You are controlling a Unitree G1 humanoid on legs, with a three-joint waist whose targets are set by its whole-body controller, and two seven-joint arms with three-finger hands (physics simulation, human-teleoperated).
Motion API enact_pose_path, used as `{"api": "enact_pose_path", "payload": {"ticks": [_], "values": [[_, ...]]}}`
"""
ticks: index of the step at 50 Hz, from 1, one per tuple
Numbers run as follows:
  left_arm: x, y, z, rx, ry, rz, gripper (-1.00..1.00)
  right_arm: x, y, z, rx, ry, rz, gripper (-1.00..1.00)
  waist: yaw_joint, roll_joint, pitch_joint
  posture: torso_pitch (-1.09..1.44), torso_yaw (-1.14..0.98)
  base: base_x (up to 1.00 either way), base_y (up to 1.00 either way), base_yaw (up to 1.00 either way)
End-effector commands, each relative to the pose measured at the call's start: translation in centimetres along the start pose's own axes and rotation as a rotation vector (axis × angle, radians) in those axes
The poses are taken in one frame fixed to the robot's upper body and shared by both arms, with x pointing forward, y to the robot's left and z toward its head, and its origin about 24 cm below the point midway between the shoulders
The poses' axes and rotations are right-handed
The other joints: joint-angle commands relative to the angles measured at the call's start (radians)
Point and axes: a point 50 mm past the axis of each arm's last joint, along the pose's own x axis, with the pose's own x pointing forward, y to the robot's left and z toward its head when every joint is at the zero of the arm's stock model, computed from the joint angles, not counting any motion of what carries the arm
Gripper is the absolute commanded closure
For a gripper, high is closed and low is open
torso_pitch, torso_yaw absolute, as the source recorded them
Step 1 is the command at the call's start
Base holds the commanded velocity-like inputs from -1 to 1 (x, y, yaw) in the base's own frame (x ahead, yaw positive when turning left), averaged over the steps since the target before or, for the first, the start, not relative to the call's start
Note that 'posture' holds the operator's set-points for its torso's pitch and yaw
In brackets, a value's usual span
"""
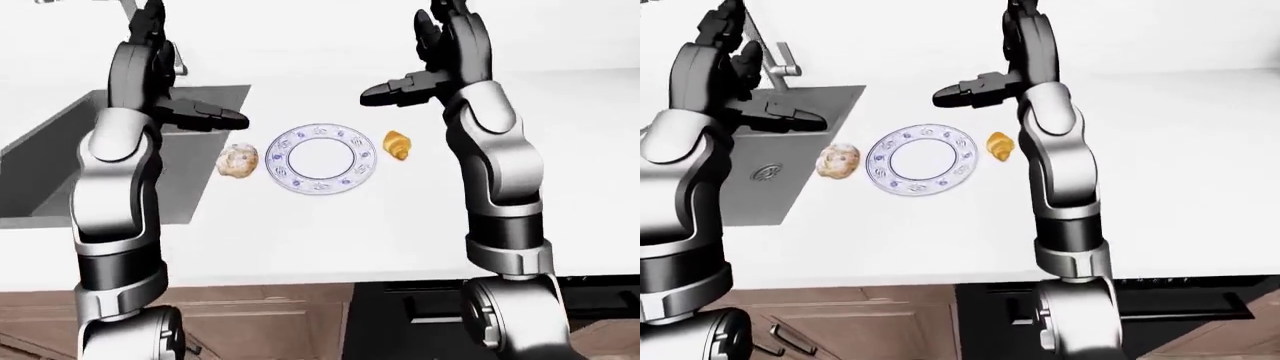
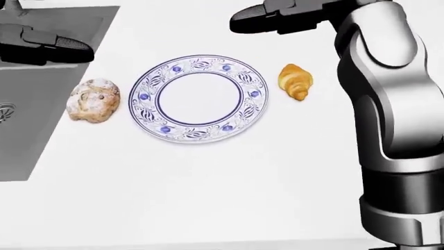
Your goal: Place the pastries on the plates.
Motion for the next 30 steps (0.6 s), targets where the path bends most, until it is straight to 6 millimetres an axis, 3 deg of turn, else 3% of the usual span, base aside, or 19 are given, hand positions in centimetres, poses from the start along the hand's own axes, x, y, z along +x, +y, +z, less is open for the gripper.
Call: {"api": "enact_pose_path", "payload": {"ticks": [1,7,8,18,30], "values": [[0.0,0.2,1.5,0.007,-0.057,0.009,-1.00,0.1,-0.7,1.8,-0.010,-0.055,-0.024,-1.00,-0.006,0.012,-0.028,0.00,0.00,0.00,0.00,0.00],[0.0,0.2,1.3,0.007,-0.054,0.009,-1.00,0.0,-0.9,2.1,-0.026,-0.042,-0.027,-1.00,0.007,-0.089,-0.014,0.00,0.00,0.00,0.00,0.00],[0.0,0.2,1.3,0.008,-0.054,0.009,-1.00,-0.1,-1.0,2.1,-0.028,-0.040,-0.029,-1.00,0.012,-0.070,-0.016,0.00,0.00,0.00,0.00,0.00],[0.1,0.3,1.1,0.011,-0.053,0.011,-1.00,0.2,-1.0,3.4,-0.091,0.004,0.012,-1.00,0.011,-0.054,-0.045,0.00,0.00,0.00,0.00,0.00],[0.1,0.3,0.8,0.010,-0.049,0.010,-1.00,3.7,-2.0,4.1,-0.350,0.207,0.058,-1.00,0.001,-0.047,-0.046,0.00,0.00,0.00,0.00,0.00]]}}
